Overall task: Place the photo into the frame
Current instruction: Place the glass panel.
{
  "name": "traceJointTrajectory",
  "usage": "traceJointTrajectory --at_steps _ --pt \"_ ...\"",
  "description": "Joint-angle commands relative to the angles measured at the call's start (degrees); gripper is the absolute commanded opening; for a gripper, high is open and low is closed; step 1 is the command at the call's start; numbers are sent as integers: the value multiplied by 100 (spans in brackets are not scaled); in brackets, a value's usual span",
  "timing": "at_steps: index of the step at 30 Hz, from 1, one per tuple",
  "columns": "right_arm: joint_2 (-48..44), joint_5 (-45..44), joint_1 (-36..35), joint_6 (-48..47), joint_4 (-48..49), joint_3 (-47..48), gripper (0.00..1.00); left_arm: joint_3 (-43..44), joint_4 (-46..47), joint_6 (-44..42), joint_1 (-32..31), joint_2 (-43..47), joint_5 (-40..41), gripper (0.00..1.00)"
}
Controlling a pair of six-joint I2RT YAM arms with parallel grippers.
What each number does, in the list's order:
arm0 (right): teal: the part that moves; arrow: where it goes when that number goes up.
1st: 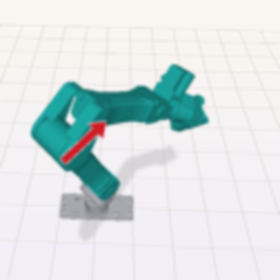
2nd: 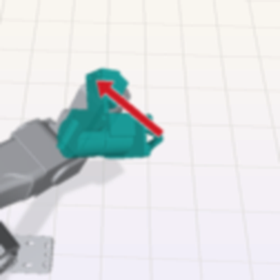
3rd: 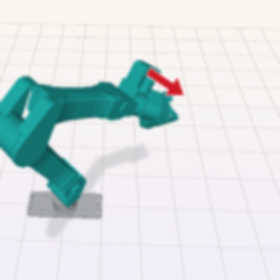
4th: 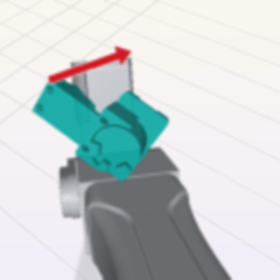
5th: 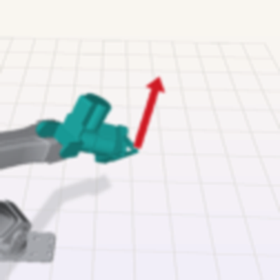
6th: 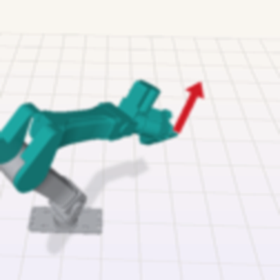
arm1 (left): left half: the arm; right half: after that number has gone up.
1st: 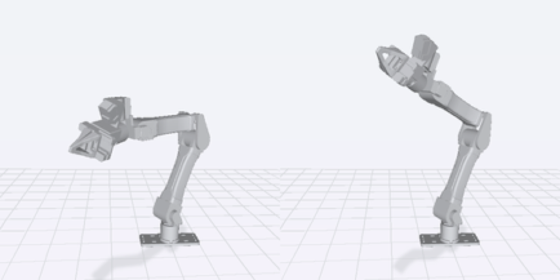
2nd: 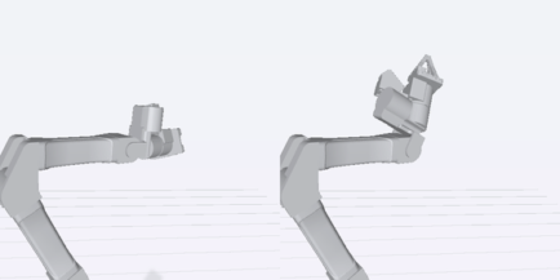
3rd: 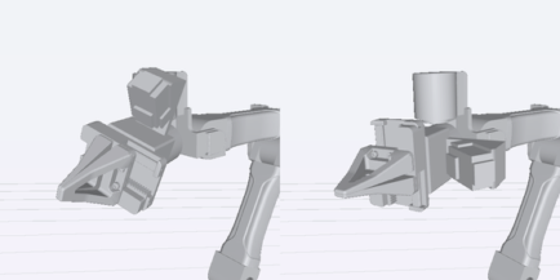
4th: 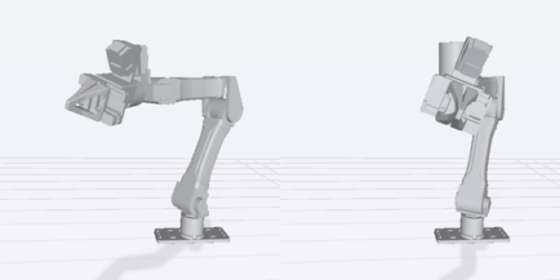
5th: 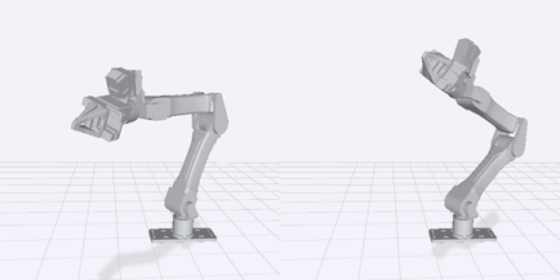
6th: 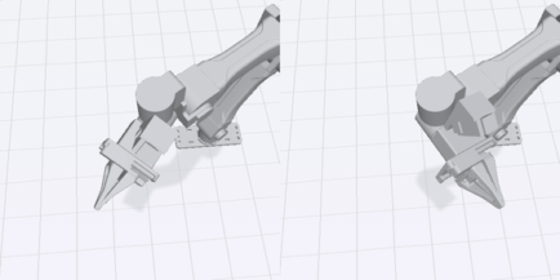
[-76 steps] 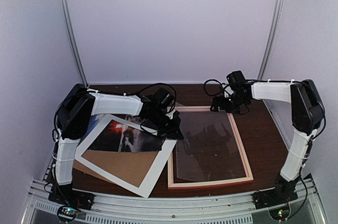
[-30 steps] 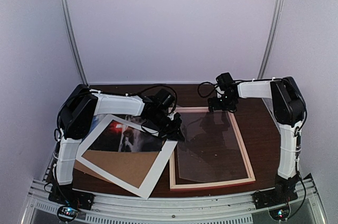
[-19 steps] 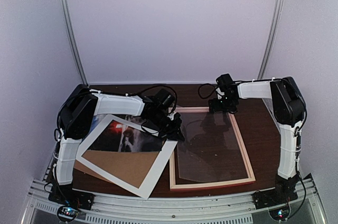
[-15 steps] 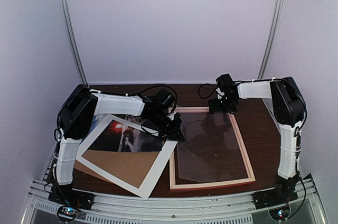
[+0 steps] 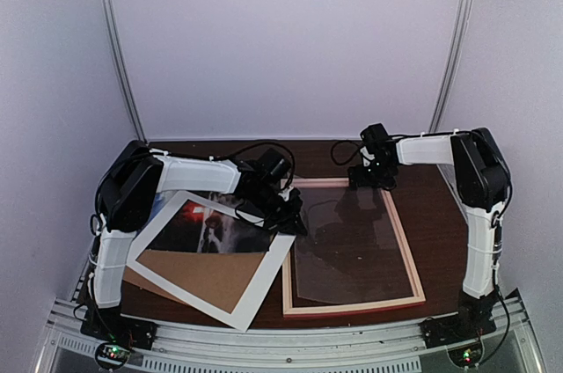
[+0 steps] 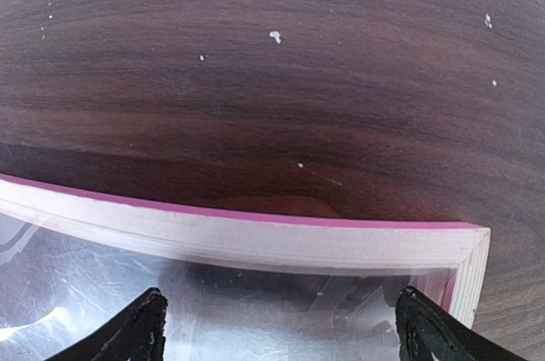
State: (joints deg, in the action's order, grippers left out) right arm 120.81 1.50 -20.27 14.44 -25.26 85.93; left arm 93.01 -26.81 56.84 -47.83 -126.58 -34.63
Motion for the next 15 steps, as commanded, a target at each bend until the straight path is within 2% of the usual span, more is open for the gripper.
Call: traceJointTrajectory --at_steps 1,8,15 --pt "-347 115 -6 90 -212 -223 93 -1 -149 -71 -86 62 -181 0" --pt "-949 178 -3 34 -343 -431 93 10 22 82 -86 71 -315 1" --pt "-1619 200 -3 37 -454 -893 93 91 127 117 -86 68 -359 20"
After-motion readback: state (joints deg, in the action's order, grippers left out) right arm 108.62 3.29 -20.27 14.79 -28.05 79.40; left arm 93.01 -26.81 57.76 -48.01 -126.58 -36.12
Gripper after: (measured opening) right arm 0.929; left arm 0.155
